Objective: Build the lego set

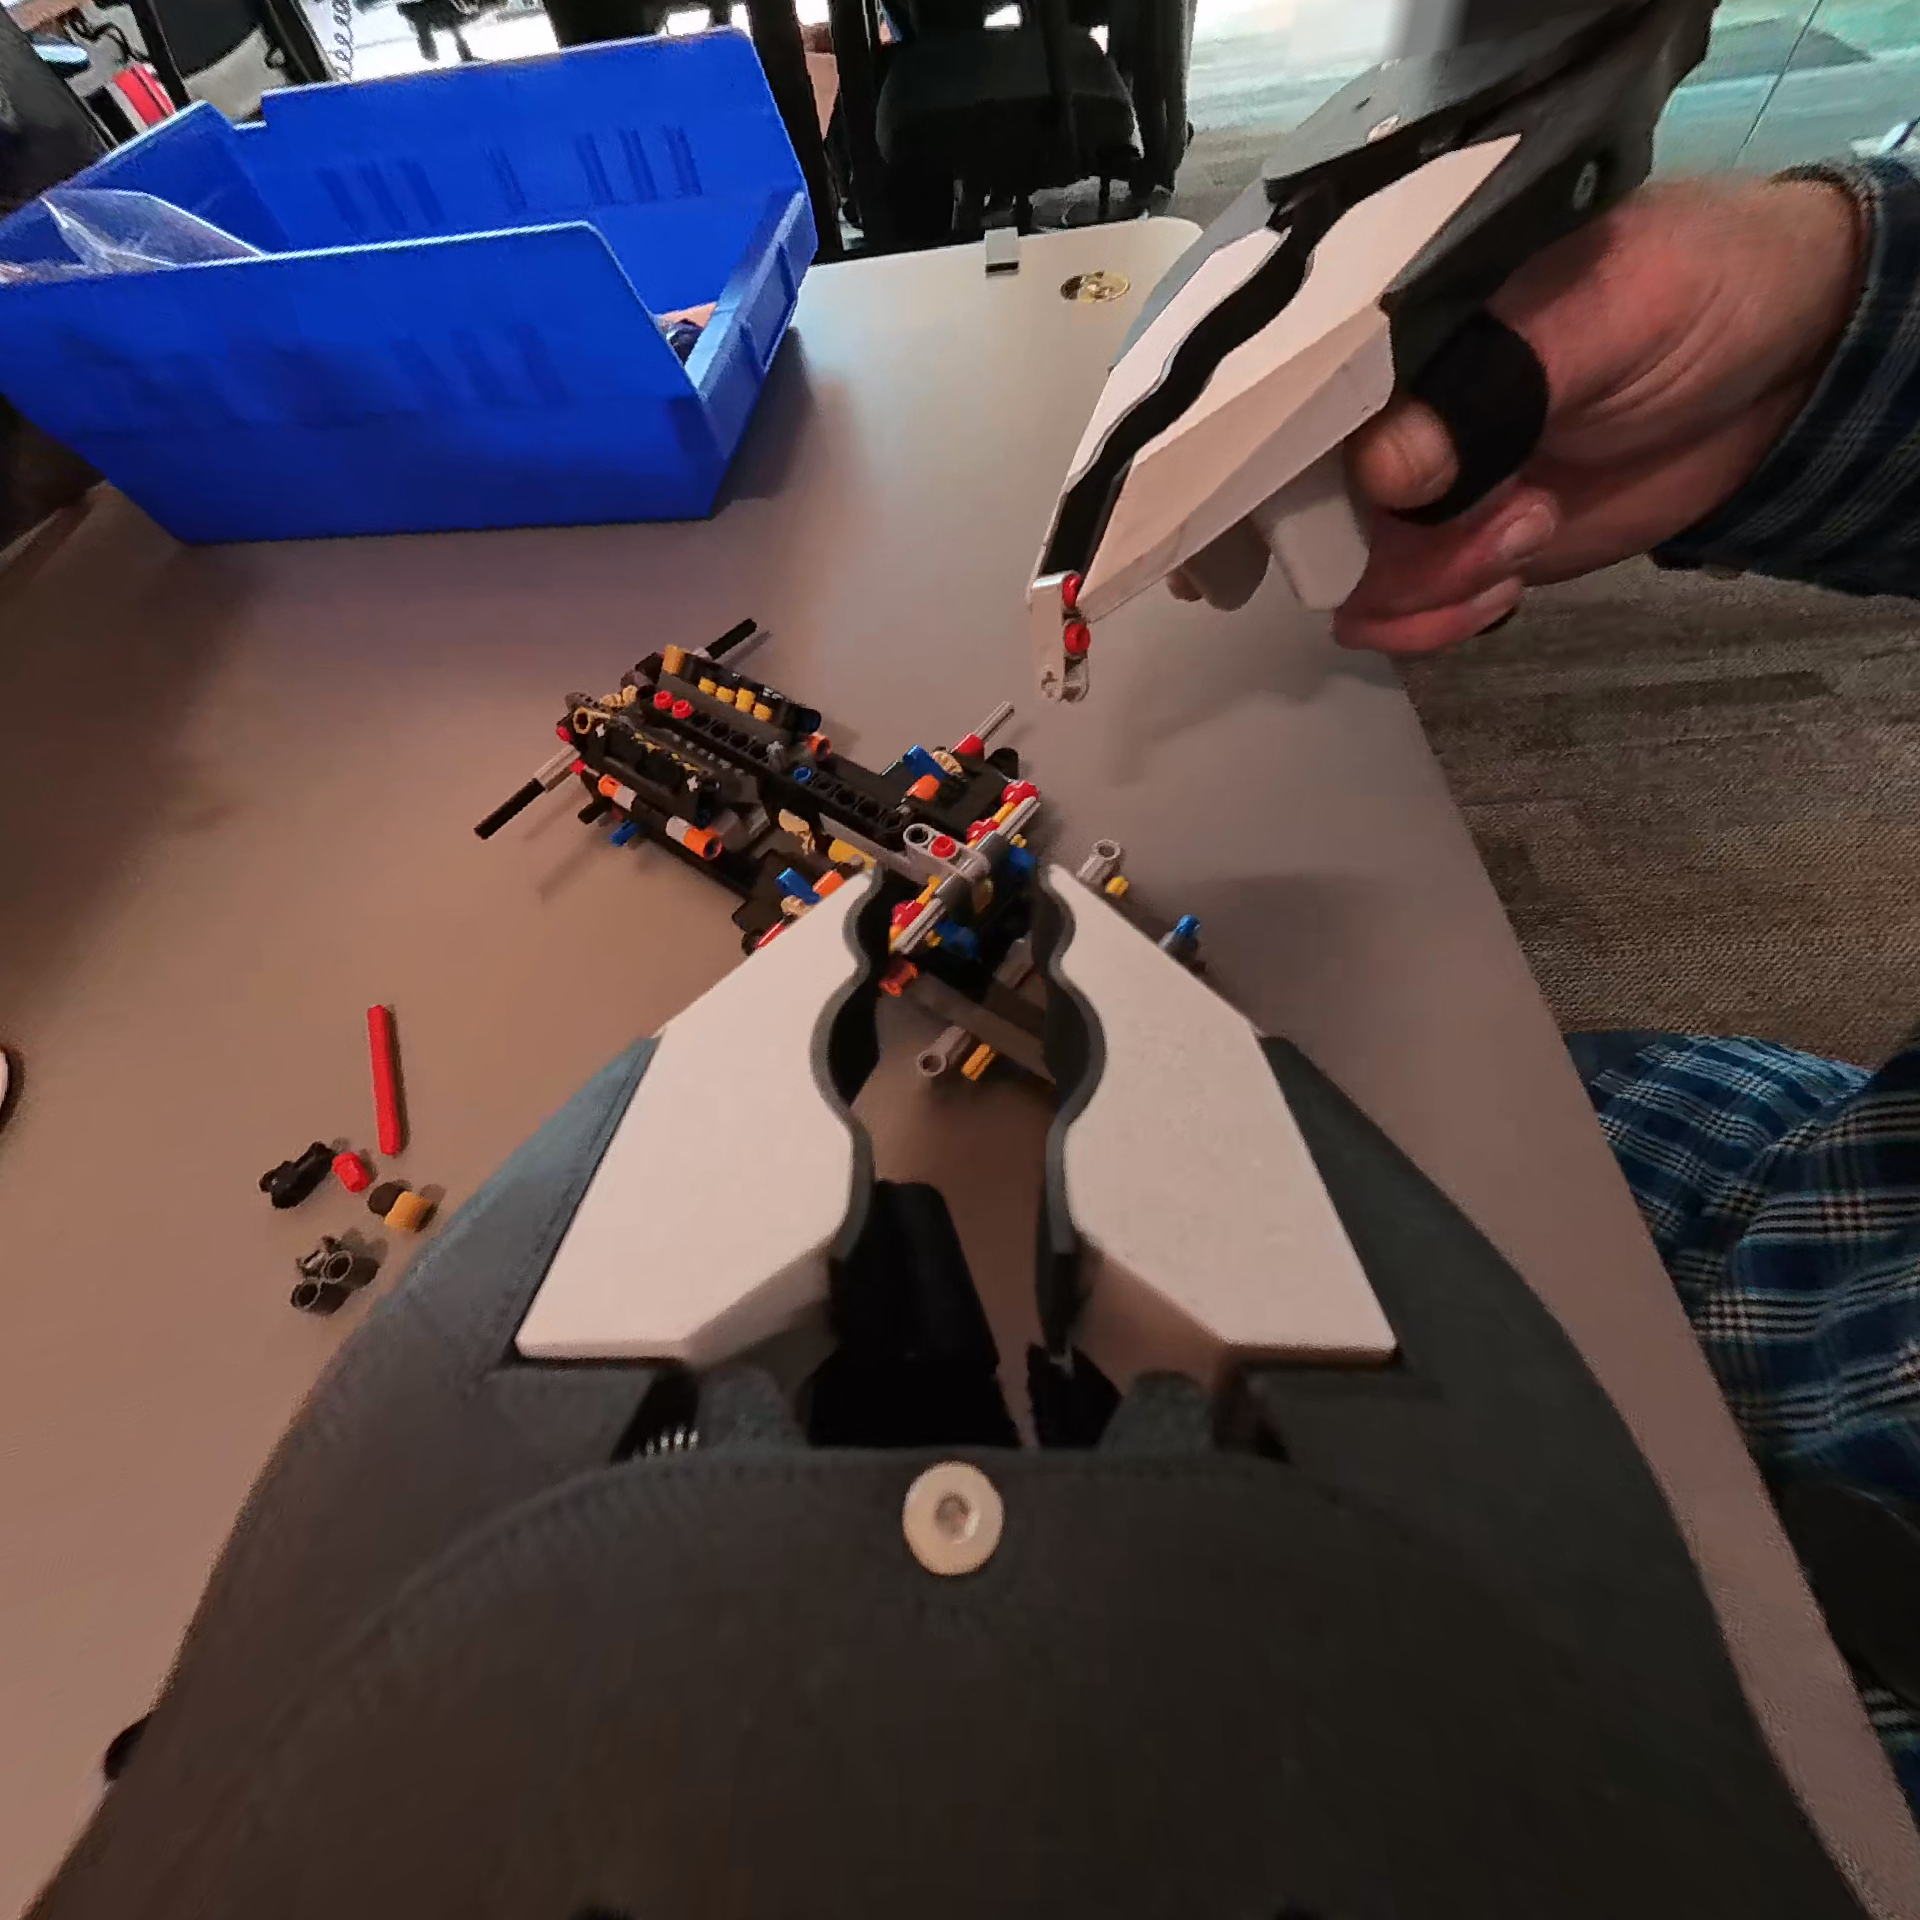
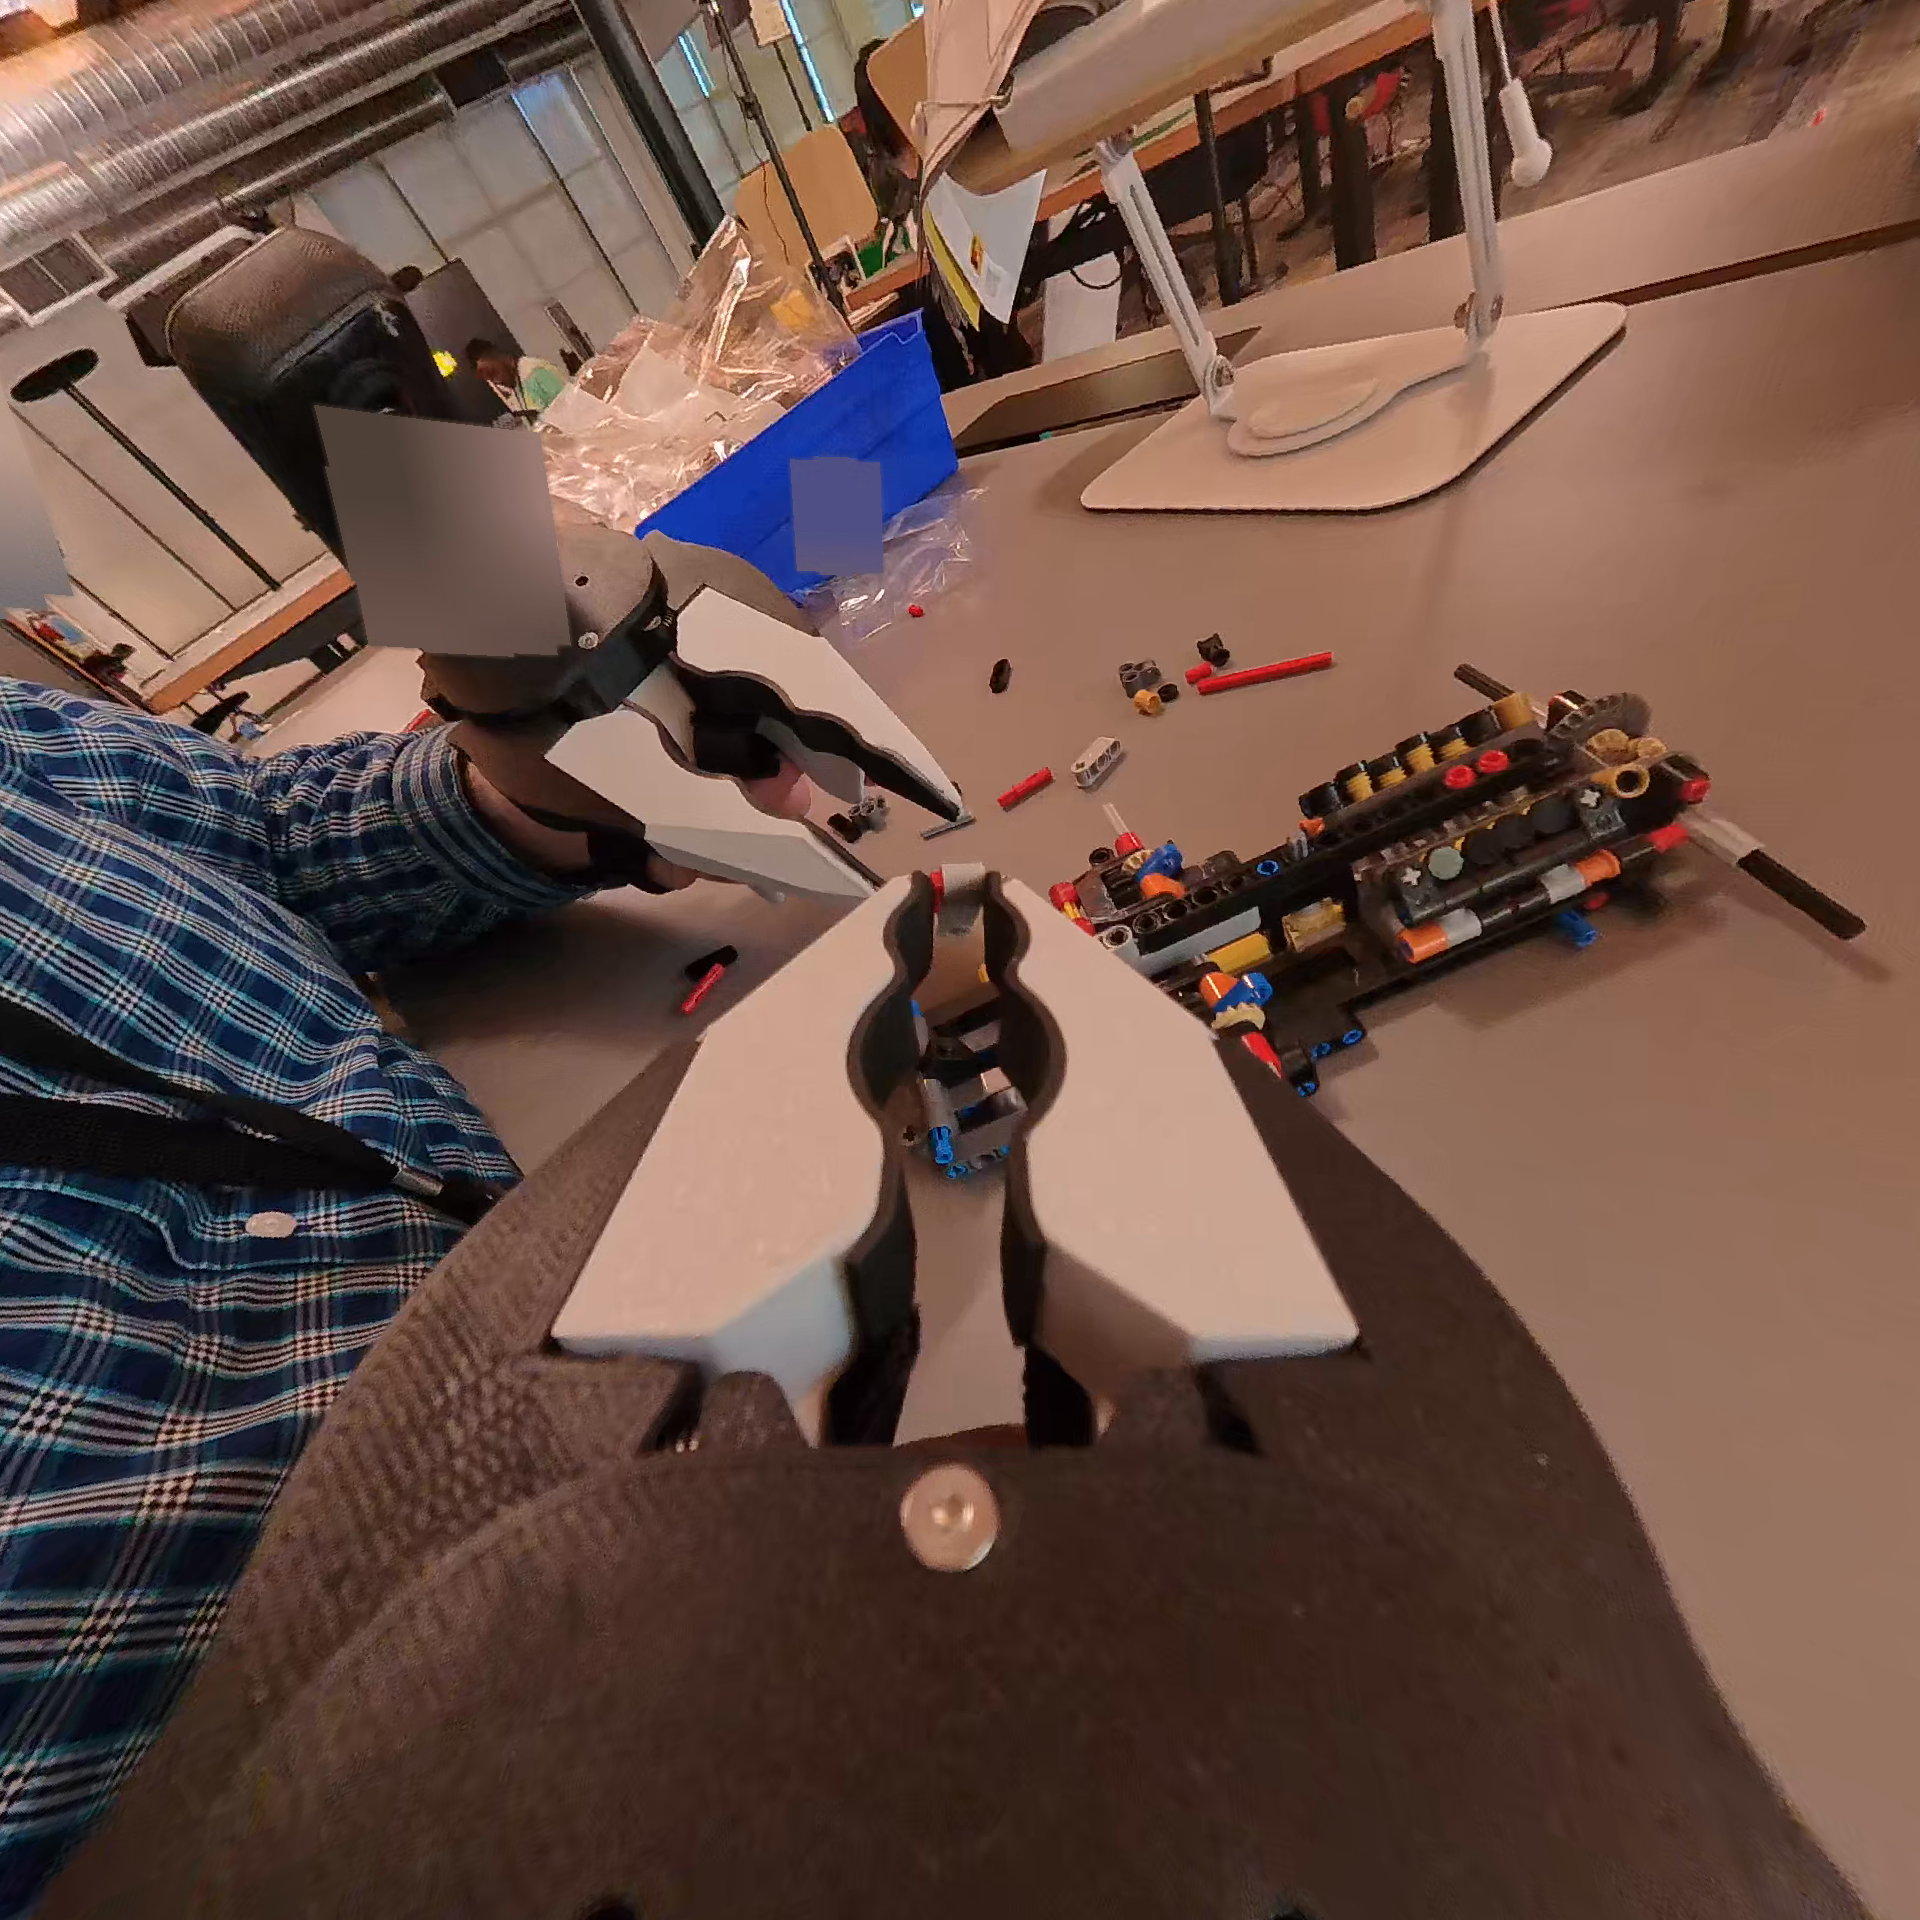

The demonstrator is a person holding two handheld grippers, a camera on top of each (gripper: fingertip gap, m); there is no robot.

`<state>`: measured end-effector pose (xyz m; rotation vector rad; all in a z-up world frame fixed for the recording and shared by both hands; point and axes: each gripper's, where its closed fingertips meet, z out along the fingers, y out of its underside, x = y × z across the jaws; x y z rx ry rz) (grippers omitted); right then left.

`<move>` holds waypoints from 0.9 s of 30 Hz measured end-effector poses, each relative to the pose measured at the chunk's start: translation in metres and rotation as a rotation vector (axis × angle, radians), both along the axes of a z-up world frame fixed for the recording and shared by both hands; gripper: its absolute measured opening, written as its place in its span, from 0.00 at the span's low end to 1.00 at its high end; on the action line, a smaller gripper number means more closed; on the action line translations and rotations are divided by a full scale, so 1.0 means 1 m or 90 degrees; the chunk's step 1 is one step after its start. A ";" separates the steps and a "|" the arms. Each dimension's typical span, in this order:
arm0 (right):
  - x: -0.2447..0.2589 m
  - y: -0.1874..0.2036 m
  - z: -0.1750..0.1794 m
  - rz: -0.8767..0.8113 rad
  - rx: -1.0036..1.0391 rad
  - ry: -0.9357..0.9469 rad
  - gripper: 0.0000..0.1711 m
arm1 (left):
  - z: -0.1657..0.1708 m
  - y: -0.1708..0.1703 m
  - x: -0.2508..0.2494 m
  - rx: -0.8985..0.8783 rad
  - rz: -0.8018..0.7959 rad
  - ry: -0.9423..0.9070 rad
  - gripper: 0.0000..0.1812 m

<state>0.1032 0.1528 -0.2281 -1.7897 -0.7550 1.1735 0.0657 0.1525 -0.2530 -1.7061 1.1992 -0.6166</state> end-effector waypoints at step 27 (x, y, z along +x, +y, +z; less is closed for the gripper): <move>0.013 0.020 -0.051 -0.051 -0.174 -0.072 0.04 | -0.028 0.026 -0.025 0.128 -0.075 0.158 0.14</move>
